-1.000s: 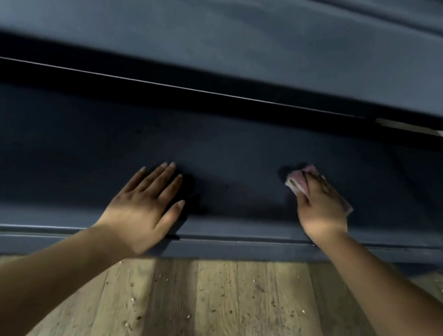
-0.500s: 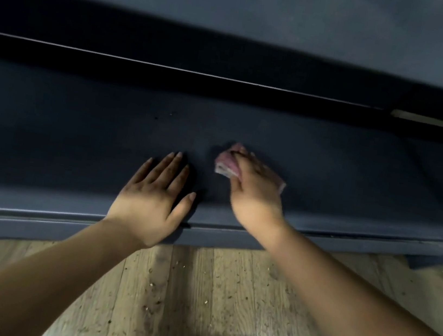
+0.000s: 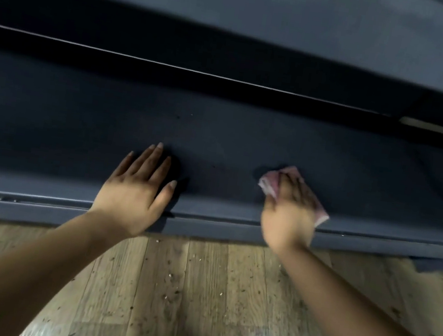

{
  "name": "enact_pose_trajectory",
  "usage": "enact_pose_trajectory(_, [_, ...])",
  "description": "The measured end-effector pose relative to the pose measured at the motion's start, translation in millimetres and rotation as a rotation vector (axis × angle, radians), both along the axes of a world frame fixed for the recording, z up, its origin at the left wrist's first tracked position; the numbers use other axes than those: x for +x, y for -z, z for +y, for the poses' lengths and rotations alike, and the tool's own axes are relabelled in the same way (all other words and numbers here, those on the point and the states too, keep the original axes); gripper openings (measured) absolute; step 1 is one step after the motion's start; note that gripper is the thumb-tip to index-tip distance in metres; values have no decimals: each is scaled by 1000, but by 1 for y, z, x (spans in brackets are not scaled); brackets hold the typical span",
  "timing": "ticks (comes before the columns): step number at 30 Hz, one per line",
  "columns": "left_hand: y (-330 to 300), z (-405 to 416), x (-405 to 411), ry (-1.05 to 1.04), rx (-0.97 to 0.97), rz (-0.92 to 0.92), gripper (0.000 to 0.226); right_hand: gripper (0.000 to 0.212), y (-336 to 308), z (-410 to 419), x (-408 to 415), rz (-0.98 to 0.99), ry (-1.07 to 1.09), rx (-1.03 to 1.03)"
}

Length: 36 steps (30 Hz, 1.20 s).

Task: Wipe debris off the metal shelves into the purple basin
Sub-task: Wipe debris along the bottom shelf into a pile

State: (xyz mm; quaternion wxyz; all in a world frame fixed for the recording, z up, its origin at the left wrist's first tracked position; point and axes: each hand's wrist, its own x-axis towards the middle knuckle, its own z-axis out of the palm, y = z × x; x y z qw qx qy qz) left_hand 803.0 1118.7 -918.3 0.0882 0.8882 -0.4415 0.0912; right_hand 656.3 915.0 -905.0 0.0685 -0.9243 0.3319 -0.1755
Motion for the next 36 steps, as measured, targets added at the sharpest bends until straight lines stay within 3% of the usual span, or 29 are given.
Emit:
enact_pose_trajectory(7, [-2, 4, -1, 21, 2, -41, 72, 49, -2, 91, 76, 14, -306, 74])
enact_pose_trajectory(11, [-1, 14, 3, -8, 22, -34, 72, 39, -8, 73, 70, -91, -378, 120])
enact_pose_trajectory(14, [0, 20, 6, -3, 44, -36, 67, 35, -16, 17, 52, -126, -260, 84])
enact_pose_trajectory(17, [1, 22, 9, 5, 56, -8, 69, 45, -20, -48, 34, 55, -22, 29])
enact_pose_trajectory(22, [1, 21, 9, -11, 62, -17, 71, 49, -22, -86, 11, 188, 138, 238])
enact_pose_trajectory(25, [2, 21, 10, -10, 70, -17, 71, 48, -14, -76, 42, 189, 48, 197])
enact_pose_trajectory(28, [1, 21, 10, -12, 75, -10, 72, 33, -10, -34, 86, 120, -217, 122])
enact_pose_trajectory(31, [0, 21, 9, -9, 70, -10, 72, 38, -8, 32, 118, 55, -490, 112])
enact_pose_trajectory(33, [0, 20, 9, -4, 75, -17, 70, 47, -9, 65, 130, 90, -548, 129])
enact_pose_trajectory(36, [-1, 21, 10, -4, 88, -11, 70, 44, -12, 70, 135, 69, -556, 153])
